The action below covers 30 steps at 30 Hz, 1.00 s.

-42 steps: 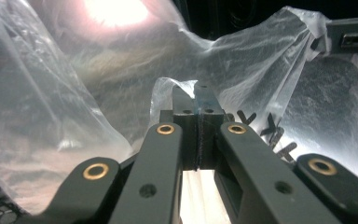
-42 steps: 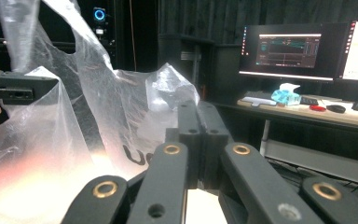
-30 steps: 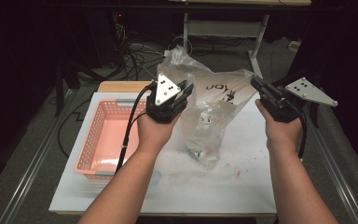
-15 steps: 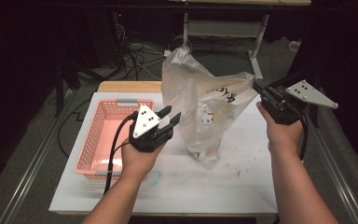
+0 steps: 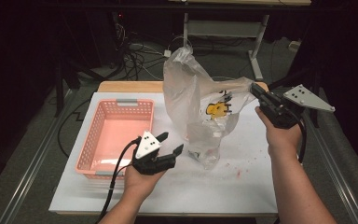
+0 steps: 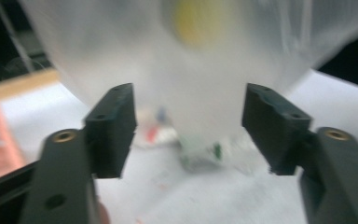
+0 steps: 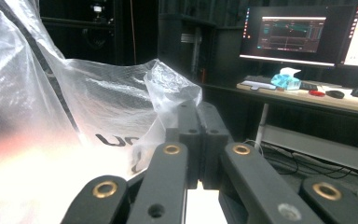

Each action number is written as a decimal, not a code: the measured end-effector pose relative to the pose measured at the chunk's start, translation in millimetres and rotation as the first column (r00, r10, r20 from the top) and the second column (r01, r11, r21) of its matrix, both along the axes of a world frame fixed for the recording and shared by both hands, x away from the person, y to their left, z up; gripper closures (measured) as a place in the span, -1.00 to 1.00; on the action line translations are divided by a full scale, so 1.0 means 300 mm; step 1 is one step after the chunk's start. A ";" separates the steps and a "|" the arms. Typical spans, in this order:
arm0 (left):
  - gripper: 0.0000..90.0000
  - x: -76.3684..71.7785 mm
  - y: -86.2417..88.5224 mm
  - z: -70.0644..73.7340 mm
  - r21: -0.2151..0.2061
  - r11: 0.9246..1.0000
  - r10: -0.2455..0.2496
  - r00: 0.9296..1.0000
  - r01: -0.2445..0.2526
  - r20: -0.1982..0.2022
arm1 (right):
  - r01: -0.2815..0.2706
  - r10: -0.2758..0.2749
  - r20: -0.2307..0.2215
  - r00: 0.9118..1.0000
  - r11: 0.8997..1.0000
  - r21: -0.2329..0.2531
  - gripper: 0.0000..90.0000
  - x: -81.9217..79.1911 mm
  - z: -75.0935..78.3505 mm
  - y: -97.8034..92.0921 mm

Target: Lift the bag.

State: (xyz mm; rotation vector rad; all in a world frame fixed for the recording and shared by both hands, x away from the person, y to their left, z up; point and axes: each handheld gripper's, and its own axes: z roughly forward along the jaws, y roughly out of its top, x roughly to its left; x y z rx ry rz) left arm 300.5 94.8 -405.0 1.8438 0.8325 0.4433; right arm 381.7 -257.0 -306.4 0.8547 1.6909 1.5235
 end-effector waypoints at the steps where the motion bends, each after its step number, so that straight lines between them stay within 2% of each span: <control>1: -0.37 -0.003 -0.009 -0.014 0.006 1.000 -0.006 1.000 0.006 -0.005 | 0.000 0.000 -0.004 1.000 1.000 0.001 1.00 -0.003 -0.002 0.001; 5: -0.64 -0.011 -0.038 -0.059 0.022 0.999 -0.022 0.999 0.023 -0.043 | -0.012 0.012 -0.003 1.000 1.000 -0.004 1.00 -0.015 -0.008 0.001; 8: -0.70 -0.021 -0.052 -0.079 0.015 0.999 -0.033 0.998 0.033 -0.044 | -0.019 0.019 0.003 1.000 1.000 -0.004 1.00 -0.027 -0.007 -0.002; 13: -0.99 -0.026 -0.070 -0.096 0.017 0.999 -0.044 0.997 0.045 -0.061 | -0.036 0.036 0.016 0.999 0.999 -0.002 1.00 -0.051 0.001 -0.011; 25: -1.00 -0.032 -0.088 -0.121 0.040 0.997 -0.064 0.995 0.067 -0.079 | -0.075 0.075 0.045 0.996 0.997 0.002 0.73 -0.118 0.039 -0.035; 28: -1.00 -0.037 -0.094 -0.129 0.042 0.997 -0.068 0.995 0.071 -0.077 | -0.079 0.079 0.034 0.996 0.997 -0.001 0.60 -0.131 0.031 -0.038; 30: -1.00 -0.040 -0.096 -0.136 0.044 0.996 -0.071 0.995 0.074 -0.076 | -0.081 0.081 0.011 0.997 0.997 -0.005 0.49 -0.135 0.015 -0.040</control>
